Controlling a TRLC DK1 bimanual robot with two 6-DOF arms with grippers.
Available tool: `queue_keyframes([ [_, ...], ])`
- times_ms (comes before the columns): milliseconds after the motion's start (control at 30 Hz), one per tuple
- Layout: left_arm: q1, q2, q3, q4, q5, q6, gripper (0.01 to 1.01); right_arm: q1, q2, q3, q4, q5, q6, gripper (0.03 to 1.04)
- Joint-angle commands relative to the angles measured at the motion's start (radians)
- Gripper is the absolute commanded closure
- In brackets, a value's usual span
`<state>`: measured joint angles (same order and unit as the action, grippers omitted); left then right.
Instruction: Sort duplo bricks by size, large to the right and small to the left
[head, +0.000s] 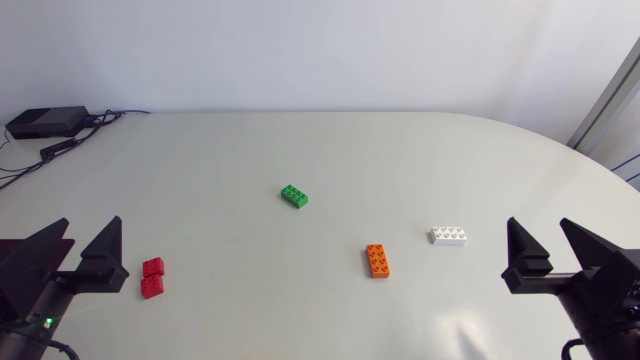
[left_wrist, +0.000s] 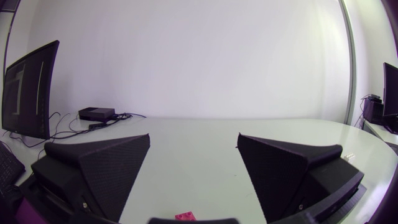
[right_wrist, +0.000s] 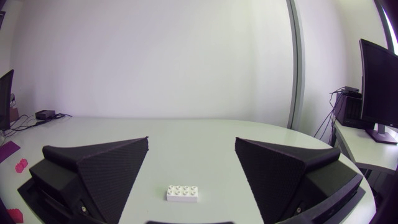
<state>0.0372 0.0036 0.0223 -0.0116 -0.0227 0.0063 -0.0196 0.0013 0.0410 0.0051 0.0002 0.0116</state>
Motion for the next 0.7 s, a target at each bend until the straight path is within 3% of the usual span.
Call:
queue_keyframes([
  [0, -0.008, -0.017, -0.021, 0.004, 0.006, -0.002, 0.052, 0.001, -0.006, -0.041, -0.011, -0.009, 0.016, 0.06],
  [667, -0.016, -0.016, -0.021, 0.004, 0.006, -0.002, 0.052, 0.003, -0.006, -0.041, -0.013, -0.009, 0.016, 0.06],
])
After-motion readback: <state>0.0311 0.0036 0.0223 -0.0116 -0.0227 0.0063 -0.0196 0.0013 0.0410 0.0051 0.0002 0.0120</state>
